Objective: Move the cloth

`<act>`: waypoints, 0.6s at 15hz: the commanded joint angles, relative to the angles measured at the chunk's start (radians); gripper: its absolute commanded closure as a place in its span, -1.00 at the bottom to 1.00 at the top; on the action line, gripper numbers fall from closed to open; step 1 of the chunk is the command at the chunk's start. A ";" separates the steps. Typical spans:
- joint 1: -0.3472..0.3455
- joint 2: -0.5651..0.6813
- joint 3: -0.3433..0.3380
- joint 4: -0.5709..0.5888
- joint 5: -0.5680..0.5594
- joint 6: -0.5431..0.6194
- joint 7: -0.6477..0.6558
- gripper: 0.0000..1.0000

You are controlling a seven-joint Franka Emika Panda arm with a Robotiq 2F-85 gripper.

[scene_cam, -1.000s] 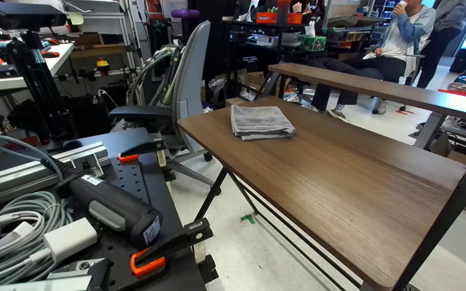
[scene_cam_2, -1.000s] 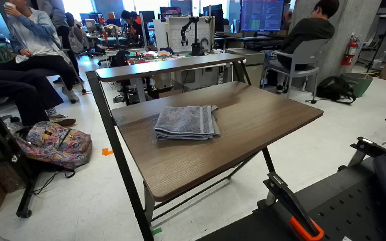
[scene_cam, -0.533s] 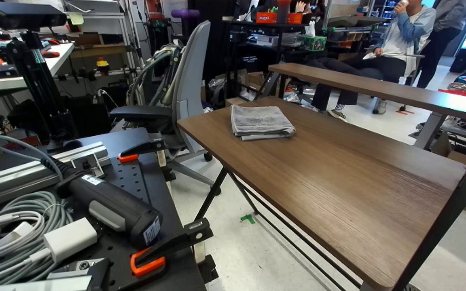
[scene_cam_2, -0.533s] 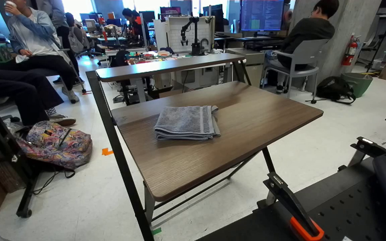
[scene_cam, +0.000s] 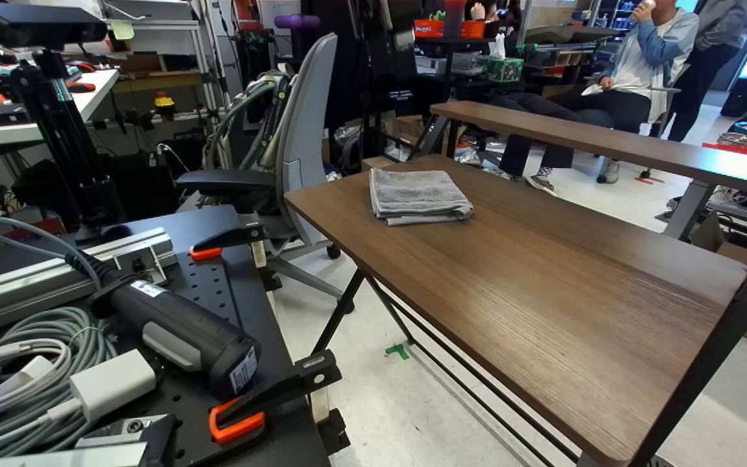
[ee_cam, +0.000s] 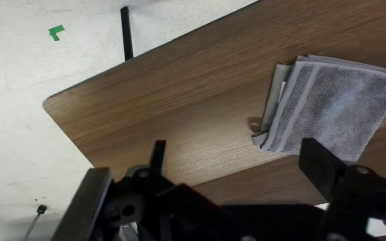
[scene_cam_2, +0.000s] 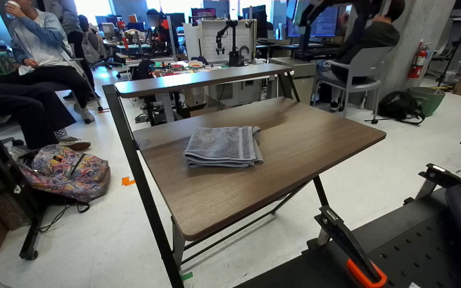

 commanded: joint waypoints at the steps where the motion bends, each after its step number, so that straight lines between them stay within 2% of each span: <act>1: 0.047 0.214 -0.056 0.099 0.039 0.187 -0.005 -1.00; 3: 0.081 0.306 -0.079 0.150 0.103 0.260 -0.039 -1.00; 5: 0.118 0.373 -0.110 0.205 0.136 0.248 -0.061 -1.00; 6: 0.136 0.300 -0.132 0.133 0.138 0.241 -0.058 -1.00; 9: 0.160 0.368 -0.149 0.190 0.161 0.242 -0.071 -1.00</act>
